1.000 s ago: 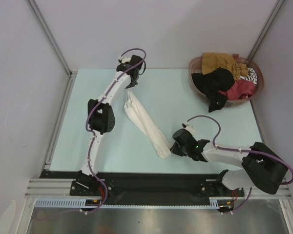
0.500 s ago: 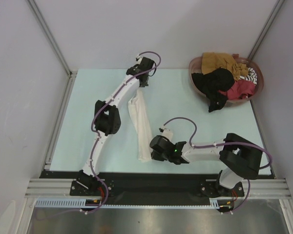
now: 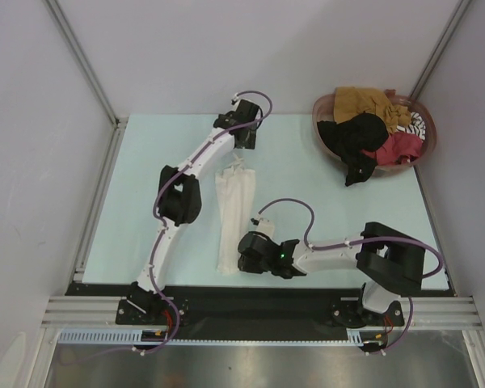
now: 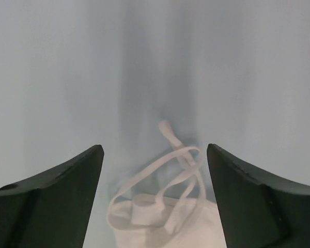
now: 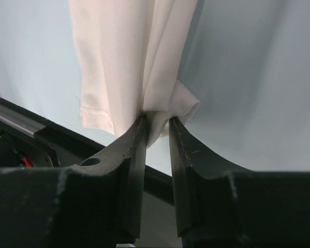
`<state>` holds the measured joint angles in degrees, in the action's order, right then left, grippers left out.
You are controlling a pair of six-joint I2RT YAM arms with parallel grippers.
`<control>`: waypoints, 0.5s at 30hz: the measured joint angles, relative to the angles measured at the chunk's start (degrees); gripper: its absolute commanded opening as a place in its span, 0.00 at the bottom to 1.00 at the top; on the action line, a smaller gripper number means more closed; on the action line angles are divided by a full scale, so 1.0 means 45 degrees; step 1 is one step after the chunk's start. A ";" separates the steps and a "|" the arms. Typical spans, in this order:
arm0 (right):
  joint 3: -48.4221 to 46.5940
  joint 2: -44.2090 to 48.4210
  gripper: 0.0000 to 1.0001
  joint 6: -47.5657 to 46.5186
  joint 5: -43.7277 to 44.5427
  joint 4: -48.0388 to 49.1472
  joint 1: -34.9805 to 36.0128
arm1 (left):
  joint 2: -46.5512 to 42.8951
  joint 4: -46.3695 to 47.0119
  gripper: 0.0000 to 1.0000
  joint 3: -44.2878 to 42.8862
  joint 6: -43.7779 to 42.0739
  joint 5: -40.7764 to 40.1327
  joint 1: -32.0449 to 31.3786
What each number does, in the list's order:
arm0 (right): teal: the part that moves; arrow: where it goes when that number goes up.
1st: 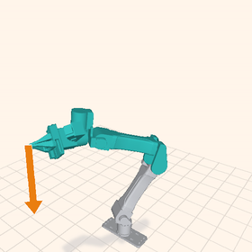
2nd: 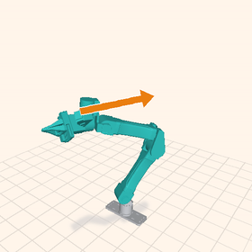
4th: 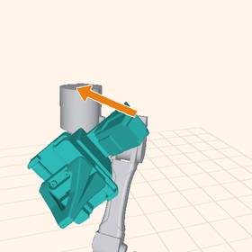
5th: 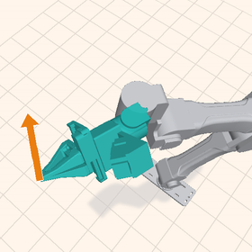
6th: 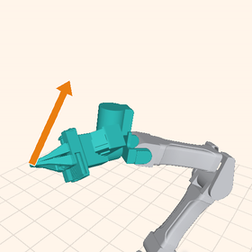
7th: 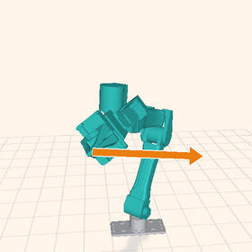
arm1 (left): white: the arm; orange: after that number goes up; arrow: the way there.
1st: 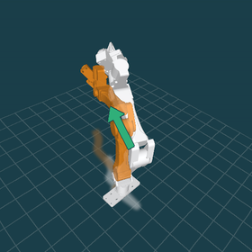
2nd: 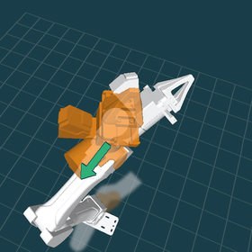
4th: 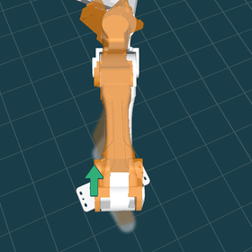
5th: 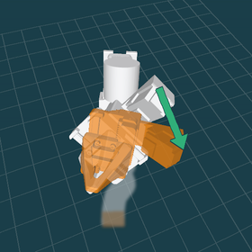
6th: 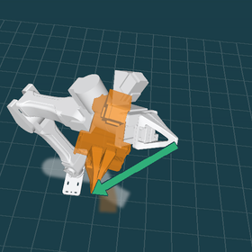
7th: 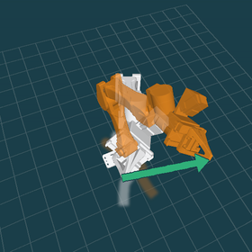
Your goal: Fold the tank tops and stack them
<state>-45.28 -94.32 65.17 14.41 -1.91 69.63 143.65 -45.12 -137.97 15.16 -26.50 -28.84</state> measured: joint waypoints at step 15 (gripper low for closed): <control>0.1710 0.3463 0.52 -0.0359 0.1161 -0.2356 0.0253 | -0.4673 0.0423 1.00 0.2657 0.0097 0.1423 0.0889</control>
<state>-37.58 -78.74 63.55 19.64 -12.51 70.76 122.63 -43.22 -126.02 15.59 -20.10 -24.84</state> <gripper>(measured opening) 0.513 0.996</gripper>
